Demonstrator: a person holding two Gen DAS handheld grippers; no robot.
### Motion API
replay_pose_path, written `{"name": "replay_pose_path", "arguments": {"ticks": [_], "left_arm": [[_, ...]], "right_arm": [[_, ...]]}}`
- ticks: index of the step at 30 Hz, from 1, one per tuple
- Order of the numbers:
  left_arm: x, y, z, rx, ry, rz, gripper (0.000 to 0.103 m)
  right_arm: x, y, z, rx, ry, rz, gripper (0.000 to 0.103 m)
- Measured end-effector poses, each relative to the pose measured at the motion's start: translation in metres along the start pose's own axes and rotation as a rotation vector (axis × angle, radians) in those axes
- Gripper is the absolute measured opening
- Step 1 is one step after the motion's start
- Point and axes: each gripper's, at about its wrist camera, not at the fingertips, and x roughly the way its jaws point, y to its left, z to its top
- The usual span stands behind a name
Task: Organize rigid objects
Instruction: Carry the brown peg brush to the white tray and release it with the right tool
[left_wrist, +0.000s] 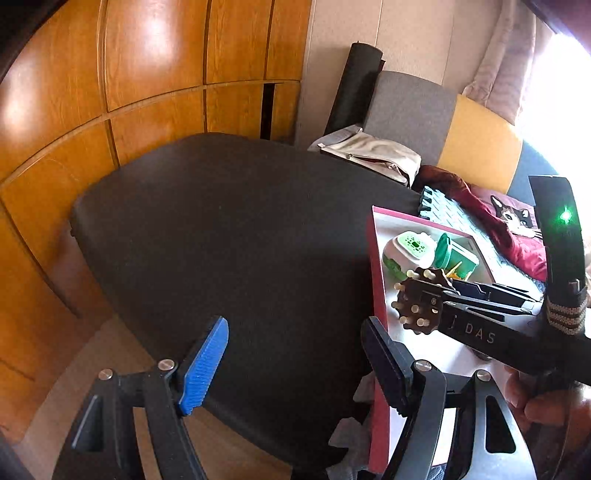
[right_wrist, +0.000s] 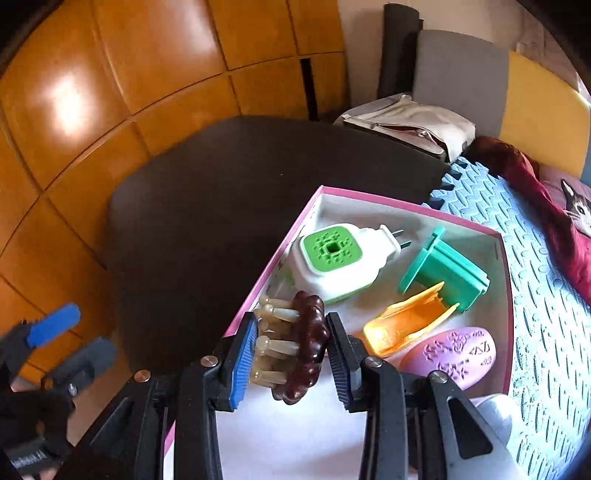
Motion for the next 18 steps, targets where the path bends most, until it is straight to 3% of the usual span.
{"name": "replay_pose_path", "arguments": {"ticks": [4,12,18], "left_arm": [[-0.001,-0.002,0.0,0.004,-0.005,0.003,0.075],[-0.011,-0.005,0.001,0.02,-0.026,0.004,0.075],[-0.018,-0.009,0.0,0.032,-0.042,0.003,0.075]], "right_arm": [[-0.005,0.001,-0.002,-0.005,-0.003,-0.007,0.037],[-0.018,-0.002,-0.007,0.025,-0.004,-0.009,0.052],[-0.032,-0.002,-0.013,0.034,-0.031,-0.02,0.053]]}}
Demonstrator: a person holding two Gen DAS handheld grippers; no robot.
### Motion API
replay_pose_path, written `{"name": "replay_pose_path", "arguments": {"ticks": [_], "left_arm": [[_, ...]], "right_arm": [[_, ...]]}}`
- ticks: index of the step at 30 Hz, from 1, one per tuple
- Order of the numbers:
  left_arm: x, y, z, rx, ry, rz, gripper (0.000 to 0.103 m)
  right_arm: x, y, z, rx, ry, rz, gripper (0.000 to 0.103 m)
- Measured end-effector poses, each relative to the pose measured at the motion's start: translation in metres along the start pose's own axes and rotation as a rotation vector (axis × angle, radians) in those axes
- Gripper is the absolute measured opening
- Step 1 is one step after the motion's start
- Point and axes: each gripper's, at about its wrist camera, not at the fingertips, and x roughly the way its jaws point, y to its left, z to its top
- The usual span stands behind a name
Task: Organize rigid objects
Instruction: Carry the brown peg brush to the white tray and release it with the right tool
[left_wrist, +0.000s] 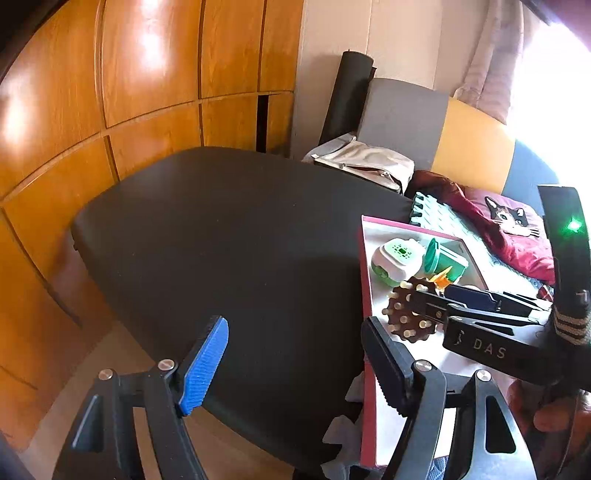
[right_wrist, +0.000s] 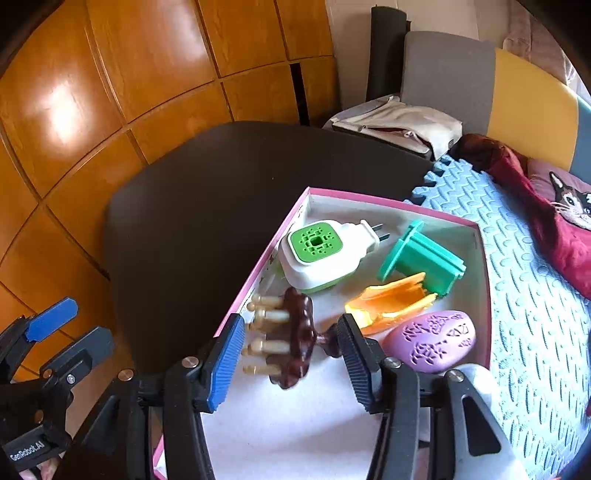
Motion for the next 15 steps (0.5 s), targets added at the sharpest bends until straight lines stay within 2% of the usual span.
{"name": "replay_pose_path", "arguments": {"ticks": [7,11,15], "left_arm": [[-0.009,-0.005,0.0,0.016,-0.022,-0.001,0.077],[-0.015,-0.012,0.001,0.035,-0.035,-0.013,0.077],[-0.018,-0.02,0.001,0.052,-0.039,-0.023,0.077]], "right_arm": [[-0.036,0.001,-0.009,-0.006,-0.094,-0.062,0.053],[-0.059,0.001,-0.015,-0.016,-0.159,-0.113,0.058],[-0.073,-0.005,-0.021,-0.006,-0.189,-0.138,0.059]]}}
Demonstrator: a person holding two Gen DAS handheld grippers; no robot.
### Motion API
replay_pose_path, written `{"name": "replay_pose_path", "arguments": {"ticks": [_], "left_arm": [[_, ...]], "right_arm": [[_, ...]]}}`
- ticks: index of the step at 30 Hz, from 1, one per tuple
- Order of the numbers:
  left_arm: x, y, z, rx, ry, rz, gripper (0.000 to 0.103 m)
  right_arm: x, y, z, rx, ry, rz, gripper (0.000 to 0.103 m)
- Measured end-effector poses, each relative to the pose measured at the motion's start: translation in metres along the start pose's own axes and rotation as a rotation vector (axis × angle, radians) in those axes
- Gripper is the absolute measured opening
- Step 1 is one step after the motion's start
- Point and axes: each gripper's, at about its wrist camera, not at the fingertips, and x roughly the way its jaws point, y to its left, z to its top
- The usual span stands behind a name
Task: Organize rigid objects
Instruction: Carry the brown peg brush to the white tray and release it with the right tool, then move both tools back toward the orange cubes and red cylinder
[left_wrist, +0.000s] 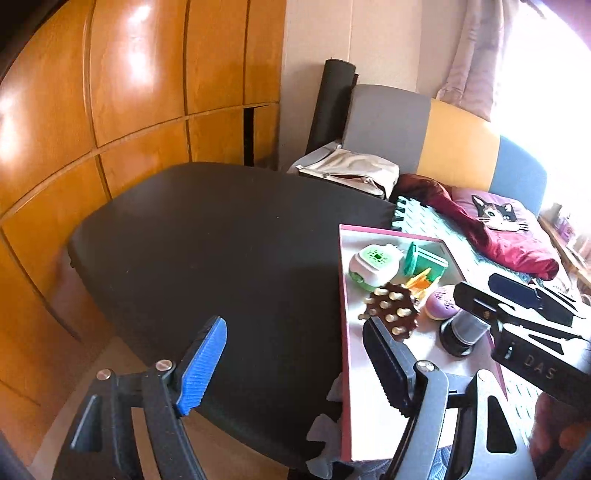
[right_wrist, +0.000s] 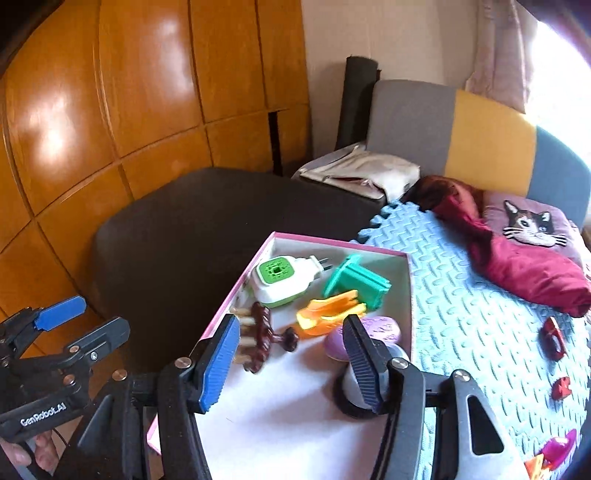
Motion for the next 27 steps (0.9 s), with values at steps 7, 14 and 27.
{"name": "replay_pose_path", "arguments": {"ticks": [7,14,27], "left_arm": [[-0.009,-0.012,0.002,0.033,-0.018,-0.021,0.077],[-0.015,-0.028,0.005,0.077,-0.031,-0.044,0.077],[-0.024,-0.071,0.008,0.174,-0.044,-0.103,0.077]], "right_arm": [[-0.028,-0.018,-0.013,-0.004,-0.046,-0.064,0.059],[-0.054,-0.055,-0.024,0.044,-0.067,-0.129,0.06],[-0.096,-0.148,-0.051,0.155,-0.072,-0.315,0.06]]}}
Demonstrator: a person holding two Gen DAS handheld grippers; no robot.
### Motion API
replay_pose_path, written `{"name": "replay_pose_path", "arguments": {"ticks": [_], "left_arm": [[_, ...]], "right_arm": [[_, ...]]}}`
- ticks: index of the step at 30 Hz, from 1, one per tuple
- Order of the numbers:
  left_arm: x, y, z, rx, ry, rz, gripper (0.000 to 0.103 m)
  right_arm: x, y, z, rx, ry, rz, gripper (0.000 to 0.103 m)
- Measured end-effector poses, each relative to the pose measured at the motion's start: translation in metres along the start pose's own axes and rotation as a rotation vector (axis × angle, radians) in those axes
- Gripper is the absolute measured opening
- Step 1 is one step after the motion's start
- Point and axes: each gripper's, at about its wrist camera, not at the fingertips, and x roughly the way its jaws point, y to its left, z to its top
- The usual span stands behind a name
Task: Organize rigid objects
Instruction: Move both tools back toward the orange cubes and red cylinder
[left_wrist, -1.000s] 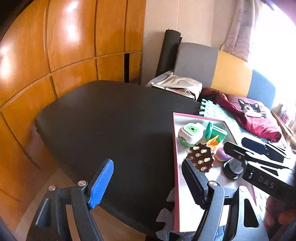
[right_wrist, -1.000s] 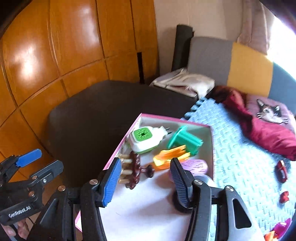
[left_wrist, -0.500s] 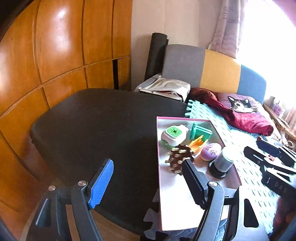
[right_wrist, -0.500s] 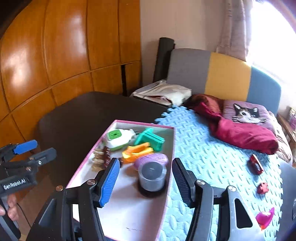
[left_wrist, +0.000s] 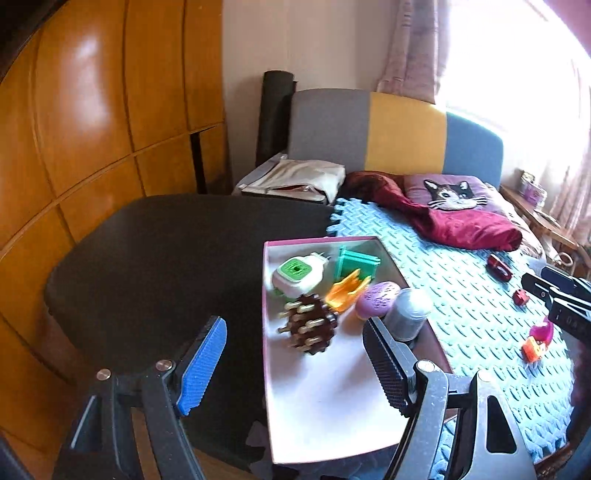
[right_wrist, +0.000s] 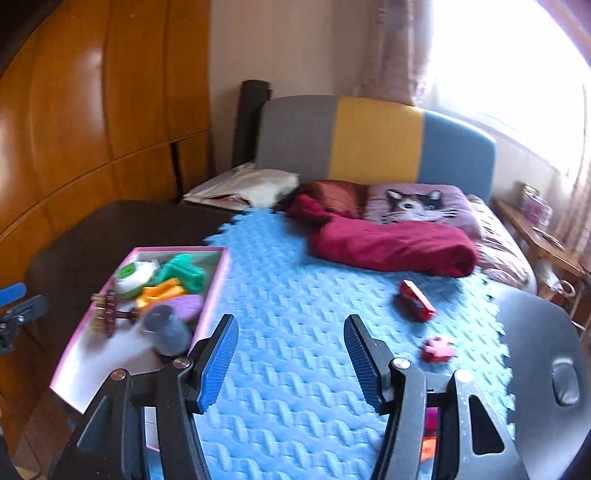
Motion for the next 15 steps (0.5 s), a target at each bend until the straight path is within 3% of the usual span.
{"name": "replay_pose_path", "arguments": {"ticks": [8,15], "left_arm": [[-0.001,-0.034,0.009,0.07,-0.012,-0.058,0.077],[0.002,-0.07,0.015,0.144,-0.014,-0.115,0.077]], "right_arm": [[-0.008,-0.061,-0.02,0.045,0.035,-0.144,0.06],[-0.011,-0.118,-0.037,0.166,0.019,-0.294,0.06]]}}
